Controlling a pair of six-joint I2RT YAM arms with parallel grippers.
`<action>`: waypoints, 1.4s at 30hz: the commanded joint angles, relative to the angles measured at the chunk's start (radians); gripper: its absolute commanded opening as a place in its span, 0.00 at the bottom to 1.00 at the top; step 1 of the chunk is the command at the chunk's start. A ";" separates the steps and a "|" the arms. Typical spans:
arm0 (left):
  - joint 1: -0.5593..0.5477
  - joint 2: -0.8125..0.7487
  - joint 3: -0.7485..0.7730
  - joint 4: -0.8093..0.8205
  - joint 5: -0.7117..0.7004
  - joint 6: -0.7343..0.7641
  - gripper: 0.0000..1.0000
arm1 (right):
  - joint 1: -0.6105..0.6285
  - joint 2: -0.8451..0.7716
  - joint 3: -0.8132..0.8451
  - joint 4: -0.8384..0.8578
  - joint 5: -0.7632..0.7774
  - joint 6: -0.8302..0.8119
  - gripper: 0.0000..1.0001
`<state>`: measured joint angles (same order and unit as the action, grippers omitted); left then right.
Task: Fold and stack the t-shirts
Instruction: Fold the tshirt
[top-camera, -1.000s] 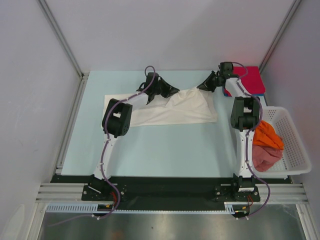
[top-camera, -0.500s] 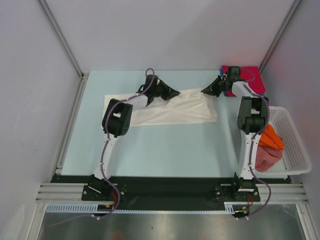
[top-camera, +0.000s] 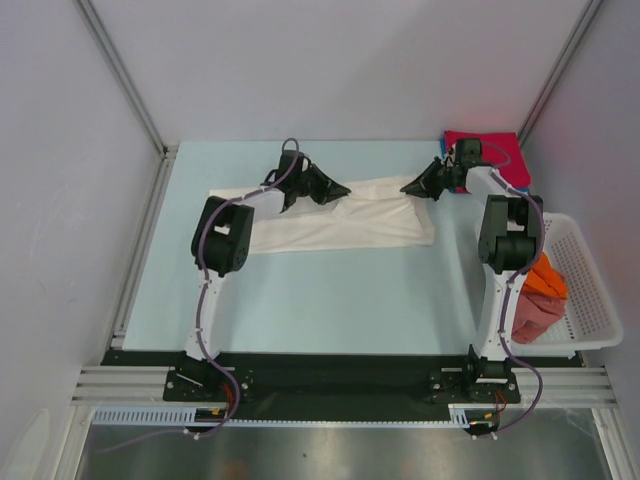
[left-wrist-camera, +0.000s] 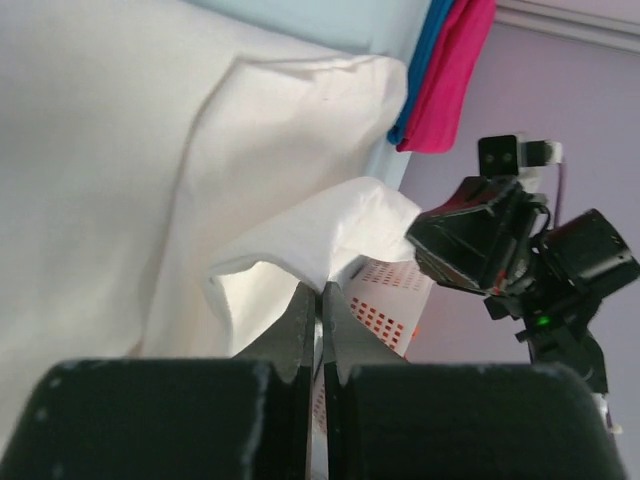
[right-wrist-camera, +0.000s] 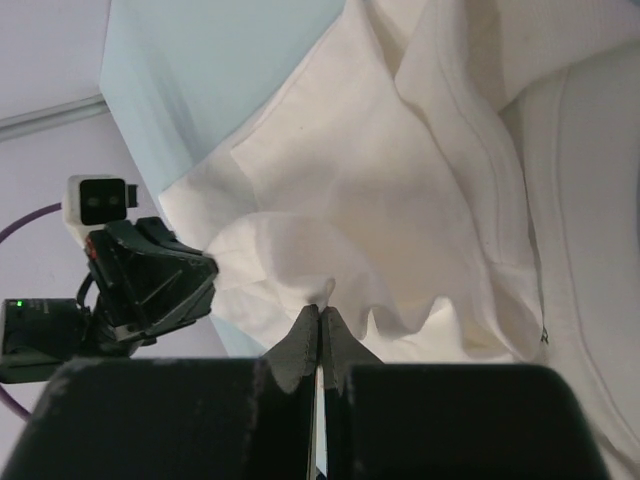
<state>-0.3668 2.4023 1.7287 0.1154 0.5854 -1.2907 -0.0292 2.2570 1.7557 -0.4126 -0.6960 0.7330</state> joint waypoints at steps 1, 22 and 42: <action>0.014 -0.118 -0.024 0.007 0.044 0.037 0.00 | -0.008 -0.099 -0.007 -0.040 -0.028 -0.046 0.00; -0.044 -0.307 -0.329 0.009 0.162 0.116 0.00 | -0.014 -0.312 -0.340 -0.101 -0.050 -0.155 0.00; -0.054 -0.448 -0.520 -0.108 0.154 0.352 0.52 | -0.015 -0.398 -0.501 -0.159 -0.011 -0.248 0.32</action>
<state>-0.4168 2.0434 1.2041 0.0238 0.7364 -1.0321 -0.0387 1.9247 1.2560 -0.5343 -0.7132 0.5266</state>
